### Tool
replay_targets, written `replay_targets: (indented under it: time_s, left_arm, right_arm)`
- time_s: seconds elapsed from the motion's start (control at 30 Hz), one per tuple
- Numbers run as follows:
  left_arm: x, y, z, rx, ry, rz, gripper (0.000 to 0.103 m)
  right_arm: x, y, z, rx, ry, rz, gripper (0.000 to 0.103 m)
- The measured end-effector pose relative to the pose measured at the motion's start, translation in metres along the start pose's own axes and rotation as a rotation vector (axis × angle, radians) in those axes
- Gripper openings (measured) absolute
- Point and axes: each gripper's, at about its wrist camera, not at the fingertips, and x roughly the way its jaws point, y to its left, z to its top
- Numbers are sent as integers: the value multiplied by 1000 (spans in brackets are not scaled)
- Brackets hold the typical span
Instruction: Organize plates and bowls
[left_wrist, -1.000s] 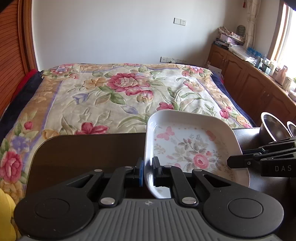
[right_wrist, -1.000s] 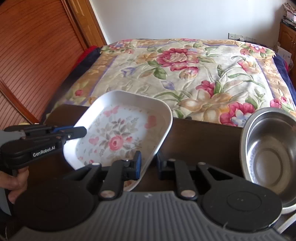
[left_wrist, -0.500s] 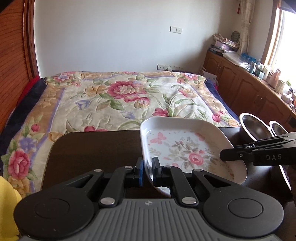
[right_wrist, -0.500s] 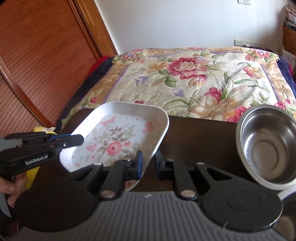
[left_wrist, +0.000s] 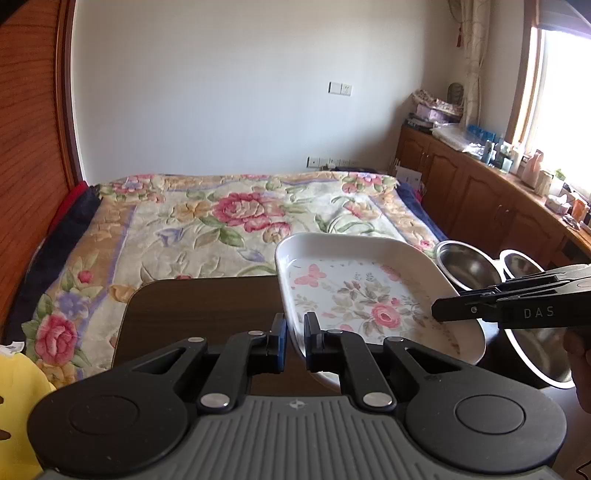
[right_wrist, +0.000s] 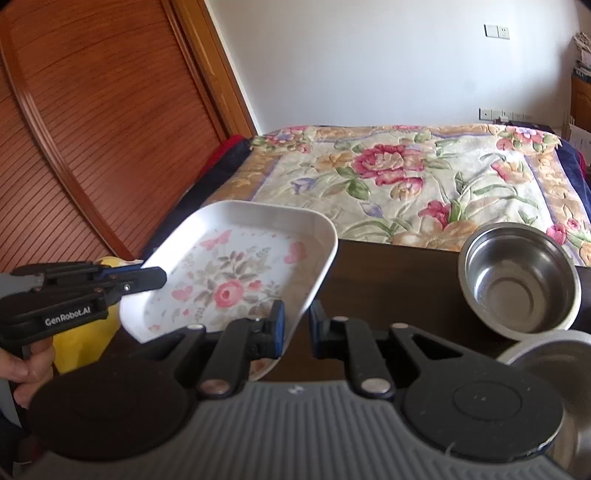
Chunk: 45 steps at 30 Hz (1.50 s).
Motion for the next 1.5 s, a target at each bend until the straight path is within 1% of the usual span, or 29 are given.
replay_targets:
  time_s: [0.27, 0.57, 0.73, 0.93, 1.2, 1.33, 1.5]
  left_arm:
    - [-37, -12, -20, -6, -41, -8, 10]
    - [-71, -25, -55, -25, -64, -22, 11]
    - [-78, -29, -69, -23, -56, -29, 11]
    - [-82, -35, -87, -10, -35, -20, 11]
    - [-86, -37, -118, -39, 0, -30, 12]
    - [-87, -34, -130, -63, 16, -39, 11]
    - [-90, -35, -141, -70, 30, -45, 11]
  right_arm:
    - [-27, 9, -18, -22, -25, 15, 15]
    - [-51, 21, -44, -48, -29, 36, 15]
    - [-55, 22, -56, -60, -22, 39, 15]
    - [-58, 26, -71, -71, -11, 43, 15]
    - [-61, 31, -91, -96, 8, 52, 15]
    - [-62, 32, -102, -102, 18, 62, 15]
    - [-64, 35, -114, -128, 27, 63, 15]
